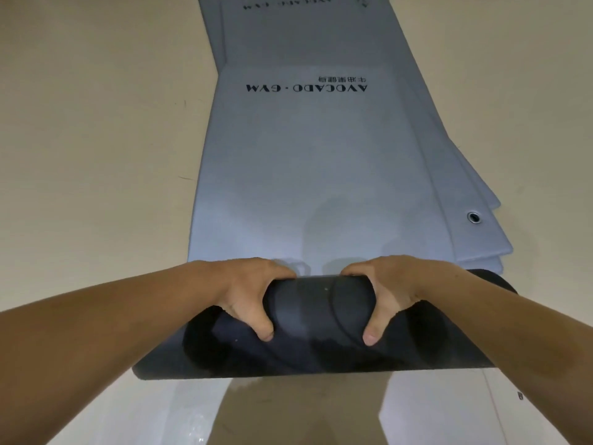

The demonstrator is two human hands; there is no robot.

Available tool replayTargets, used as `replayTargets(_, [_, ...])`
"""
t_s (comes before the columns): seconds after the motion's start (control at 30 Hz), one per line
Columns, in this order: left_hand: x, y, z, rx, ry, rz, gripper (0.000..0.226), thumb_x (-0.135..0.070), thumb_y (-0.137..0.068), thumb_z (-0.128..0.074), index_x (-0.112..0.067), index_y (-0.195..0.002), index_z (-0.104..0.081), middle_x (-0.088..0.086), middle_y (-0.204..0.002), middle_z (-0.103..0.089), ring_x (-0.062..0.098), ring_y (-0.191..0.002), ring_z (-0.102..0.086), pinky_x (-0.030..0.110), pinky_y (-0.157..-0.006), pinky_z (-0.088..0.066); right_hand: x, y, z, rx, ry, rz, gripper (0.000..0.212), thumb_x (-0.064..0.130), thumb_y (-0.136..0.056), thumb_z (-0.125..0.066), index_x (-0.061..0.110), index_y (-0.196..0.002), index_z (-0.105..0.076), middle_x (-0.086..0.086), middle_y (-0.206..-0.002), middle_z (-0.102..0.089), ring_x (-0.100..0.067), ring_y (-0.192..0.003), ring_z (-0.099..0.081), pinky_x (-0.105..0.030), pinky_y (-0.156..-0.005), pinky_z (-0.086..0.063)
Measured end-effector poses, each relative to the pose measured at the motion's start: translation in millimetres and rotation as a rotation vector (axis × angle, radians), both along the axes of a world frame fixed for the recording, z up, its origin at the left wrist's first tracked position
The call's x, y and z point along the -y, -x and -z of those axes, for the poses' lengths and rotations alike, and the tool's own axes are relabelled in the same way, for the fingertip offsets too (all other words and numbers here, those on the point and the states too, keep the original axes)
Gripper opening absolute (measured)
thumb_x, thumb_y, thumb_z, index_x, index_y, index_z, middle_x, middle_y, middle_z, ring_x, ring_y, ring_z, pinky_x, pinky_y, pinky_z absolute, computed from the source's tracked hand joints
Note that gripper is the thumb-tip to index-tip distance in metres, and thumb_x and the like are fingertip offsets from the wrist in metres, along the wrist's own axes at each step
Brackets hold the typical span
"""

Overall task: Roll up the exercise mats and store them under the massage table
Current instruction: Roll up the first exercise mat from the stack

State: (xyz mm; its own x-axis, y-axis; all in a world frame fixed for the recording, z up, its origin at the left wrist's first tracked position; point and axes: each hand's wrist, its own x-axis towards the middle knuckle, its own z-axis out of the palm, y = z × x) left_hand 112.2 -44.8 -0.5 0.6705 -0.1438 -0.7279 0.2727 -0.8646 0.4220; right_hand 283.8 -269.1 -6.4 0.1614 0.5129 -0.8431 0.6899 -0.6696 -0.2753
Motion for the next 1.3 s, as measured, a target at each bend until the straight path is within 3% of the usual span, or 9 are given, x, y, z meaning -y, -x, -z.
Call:
replayTargets(0.2, [33, 44, -12, 0.585, -0.386, 0.246, 0.082, -0.07, -0.072, -0.061, -0.029, -0.143, -0.049, 0.004, -0.134, -0.053, 0.028, -0.111, -0.055, 0.045, -0.088, -0.052, -14, -22, 4, -0.017, -0.038, 0.124, 0.126, 0.057, -0.042, -0.103, 0.058, -0.15, -0.037, 0.021, -0.14, -0.037, -0.024, -0.136, -0.044, -0.054, -0.113, -0.046])
replayTargets(0.3, [56, 68, 7, 0.372, -0.524, 0.32, 0.117, -0.078, -0.078, -0.06, -0.019, -0.161, -0.003, 0.016, -0.161, -0.014, 0.041, -0.142, -0.026, 0.057, -0.115, -0.033, -16, -25, 9, 0.038, -0.085, 0.097, 0.121, 0.062, -0.044, -0.101, 0.056, -0.148, -0.039, 0.017, -0.136, -0.035, -0.024, -0.135, -0.041, -0.053, -0.113, -0.045])
replayTargets(0.37, [60, 64, 21, 0.386, -0.583, 0.314, 0.119, -0.069, -0.083, -0.067, -0.016, -0.158, 0.01, 0.021, -0.162, -0.004, 0.046, -0.145, -0.014, 0.062, -0.117, -0.027, -17, -24, 5, 0.084, -0.124, 0.073, 0.114, 0.063, -0.047, -0.099, 0.052, -0.145, -0.043, 0.016, -0.134, -0.039, -0.02, -0.133, -0.043, -0.051, -0.111, -0.045])
replayTargets(0.57, [21, 34, 15, 0.494, -0.423, 0.284, 0.112, -0.062, -0.058, -0.073, -0.023, -0.151, -0.025, 0.007, -0.138, -0.046, 0.03, -0.119, -0.048, 0.047, -0.094, -0.05, -21, 5, -50, 0.337, -0.215, -0.087, 0.083, 0.073, -0.069, -0.081, 0.046, -0.14, -0.047, 0.013, -0.128, -0.05, -0.015, -0.122, -0.053, -0.036, -0.091, -0.049])
replayTargets(0.77, [-30, -18, -13, 0.341, -0.119, 0.047, 0.102, -0.061, -0.052, -0.084, -0.045, -0.141, -0.038, -0.016, -0.118, -0.056, 0.014, -0.103, -0.058, 0.04, -0.091, -0.055, -39, 67, -47, 0.68, -0.102, -0.292, 0.128, 0.082, -0.067, -0.073, 0.019, -0.16, -0.012, -0.01, -0.14, -0.036, -0.034, -0.126, -0.046, -0.049, -0.095, -0.047])
replayTargets(0.87, [-24, -4, -7, 0.452, -0.211, 0.007, 0.102, -0.065, -0.057, -0.076, -0.038, -0.147, -0.039, -0.012, -0.127, -0.049, 0.015, -0.11, -0.053, 0.039, -0.089, -0.053, -39, 59, -31, 0.748, -0.168, -0.284, 0.117, 0.077, -0.068, -0.072, 0.019, -0.155, -0.019, -0.009, -0.133, -0.043, -0.033, -0.117, -0.051, -0.048, -0.094, -0.048])
replayTargets(1.03, [2, 32, 10, 0.955, -0.552, 0.063, 0.069, -0.047, -0.08, -0.061, -0.013, -0.141, -0.055, 0.015, -0.143, -0.054, 0.04, -0.121, -0.056, 0.055, -0.096, -0.05, -57, 2, -52, 0.453, -0.272, -0.048, 0.106, 0.078, -0.054, -0.086, 0.048, -0.14, -0.03, 0.01, -0.124, -0.06, -0.022, -0.108, -0.061, -0.042, -0.094, -0.05])
replayTargets(1.17, [4, 26, 13, 0.616, -0.714, 0.086, 0.117, -0.077, -0.08, -0.053, -0.015, -0.165, -0.004, 0.02, -0.163, -0.021, 0.042, -0.145, -0.029, 0.066, -0.115, -0.028, -70, -19, -54, 0.303, -0.319, 0.089, 0.088, 0.07, -0.057, -0.092, 0.052, -0.124, -0.037, 0.013, -0.128, -0.057, -0.018, -0.108, -0.06, -0.039, -0.092, -0.049])
replayTargets(1.3, [-4, 11, 25, 0.509, -0.785, 0.059, 0.142, -0.085, -0.072, -0.061, -0.018, -0.159, 0.027, 0.016, -0.159, -0.009, 0.04, -0.14, -0.023, 0.06, -0.114, -0.029, -60, -7, -34, 0.674, -0.556, 0.045, 0.08, 0.073, -0.063, -0.085, 0.038, -0.128, -0.056, 0.004, -0.125, -0.049, -0.022, -0.113, -0.051, -0.043, -0.092, -0.048])
